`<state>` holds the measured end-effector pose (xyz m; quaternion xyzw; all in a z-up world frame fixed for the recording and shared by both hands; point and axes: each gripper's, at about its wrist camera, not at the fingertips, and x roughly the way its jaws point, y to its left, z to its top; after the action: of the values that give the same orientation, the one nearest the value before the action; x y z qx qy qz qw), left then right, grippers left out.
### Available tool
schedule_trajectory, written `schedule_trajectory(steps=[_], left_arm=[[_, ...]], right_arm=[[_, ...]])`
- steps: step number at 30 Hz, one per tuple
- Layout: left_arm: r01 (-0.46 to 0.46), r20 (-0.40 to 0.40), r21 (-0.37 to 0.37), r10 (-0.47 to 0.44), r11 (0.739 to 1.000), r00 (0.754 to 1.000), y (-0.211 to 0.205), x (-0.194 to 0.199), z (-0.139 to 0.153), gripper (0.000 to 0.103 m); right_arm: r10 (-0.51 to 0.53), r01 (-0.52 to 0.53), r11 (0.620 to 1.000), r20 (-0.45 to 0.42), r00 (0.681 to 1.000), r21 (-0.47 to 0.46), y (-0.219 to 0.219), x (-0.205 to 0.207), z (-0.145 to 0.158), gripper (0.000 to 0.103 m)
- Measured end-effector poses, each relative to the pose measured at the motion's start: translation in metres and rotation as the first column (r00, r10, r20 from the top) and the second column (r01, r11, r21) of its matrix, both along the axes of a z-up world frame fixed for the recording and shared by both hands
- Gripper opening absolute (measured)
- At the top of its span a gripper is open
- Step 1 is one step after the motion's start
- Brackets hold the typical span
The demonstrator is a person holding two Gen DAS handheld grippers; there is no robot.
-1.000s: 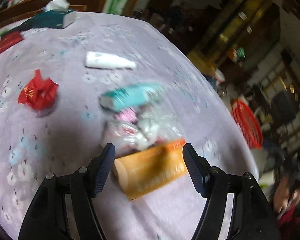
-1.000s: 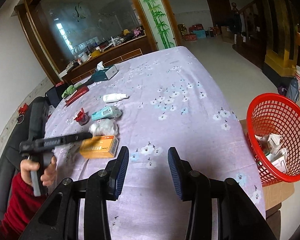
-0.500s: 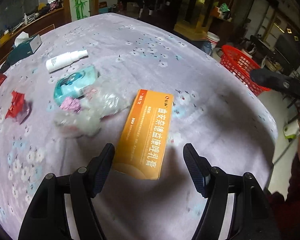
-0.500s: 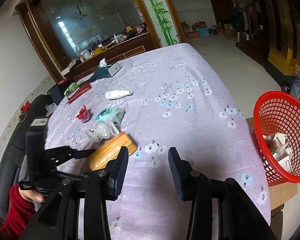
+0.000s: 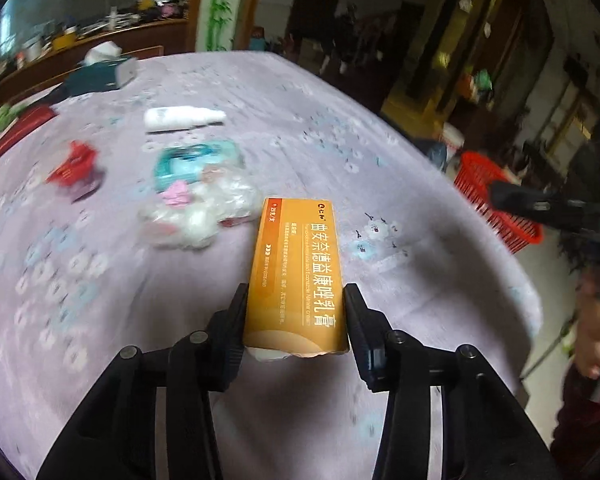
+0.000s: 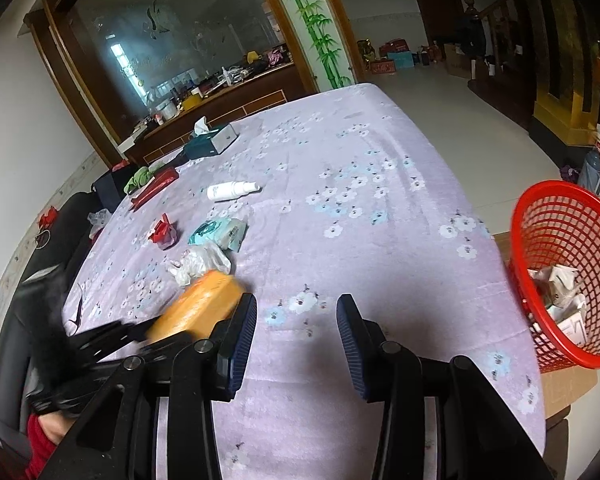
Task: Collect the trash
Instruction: 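Grasp the orange medicine box with the left tool, then grasp the clear plastic bag of tissues with the right tool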
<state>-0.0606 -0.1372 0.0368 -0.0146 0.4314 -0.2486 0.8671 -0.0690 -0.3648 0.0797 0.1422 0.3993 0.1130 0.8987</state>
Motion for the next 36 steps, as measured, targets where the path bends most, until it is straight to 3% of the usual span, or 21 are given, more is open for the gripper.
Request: schedule_trajectory(steps=[5,9,14,22,24,29,32,36], left_arm=[[-0.043,0.014,-0.040,0.043,0.998,0.999,0.038,-0.025,0.009,0.044],[-0.113,0.032,0.006,0.112,0.994,0.993,0.063,-0.035,0.005,0.044],[-0.208,0.023,0.032,0.207,0.978,0.978,0.091,-0.031,-0.006,0.044],[-0.250,0.042,0.080,0.247,0.965,0.968,0.099,-0.025,-0.007,0.047],[-0.256,0.034,0.088,0.254,0.963,0.967,0.099,-0.023,-0.010,0.050],[-0.248,0.013,0.076,0.247,0.966,0.969,0.098,-0.017,-0.015,0.053],[-0.243,0.014,0.078,0.243,0.967,0.970,0.093,-0.014,-0.016,0.053],[-0.211,-0.005,0.092,0.212,0.973,0.977,0.080,-0.012,-0.021,0.041]], right_arm=[[0.060,-0.059,0.998,-0.015,0.998,0.021,0.028,0.021,-0.002,0.048],[0.117,-0.116,0.992,-0.019,0.993,0.047,0.063,0.042,-0.006,0.055],[0.160,-0.157,0.987,-0.068,0.985,0.041,0.108,0.076,-0.025,0.056],[0.142,-0.143,0.990,-0.140,0.980,0.002,0.140,0.115,-0.054,0.055],[0.151,-0.151,0.988,-0.157,0.976,0.013,0.141,0.116,-0.059,0.039],[0.180,-0.181,0.984,-0.117,0.977,0.002,0.142,0.102,-0.051,0.015],[0.181,-0.181,0.983,-0.074,0.981,-0.002,0.139,0.087,-0.042,0.012],[0.167,-0.167,0.986,0.000,0.986,-0.011,0.129,0.065,-0.027,0.011]])
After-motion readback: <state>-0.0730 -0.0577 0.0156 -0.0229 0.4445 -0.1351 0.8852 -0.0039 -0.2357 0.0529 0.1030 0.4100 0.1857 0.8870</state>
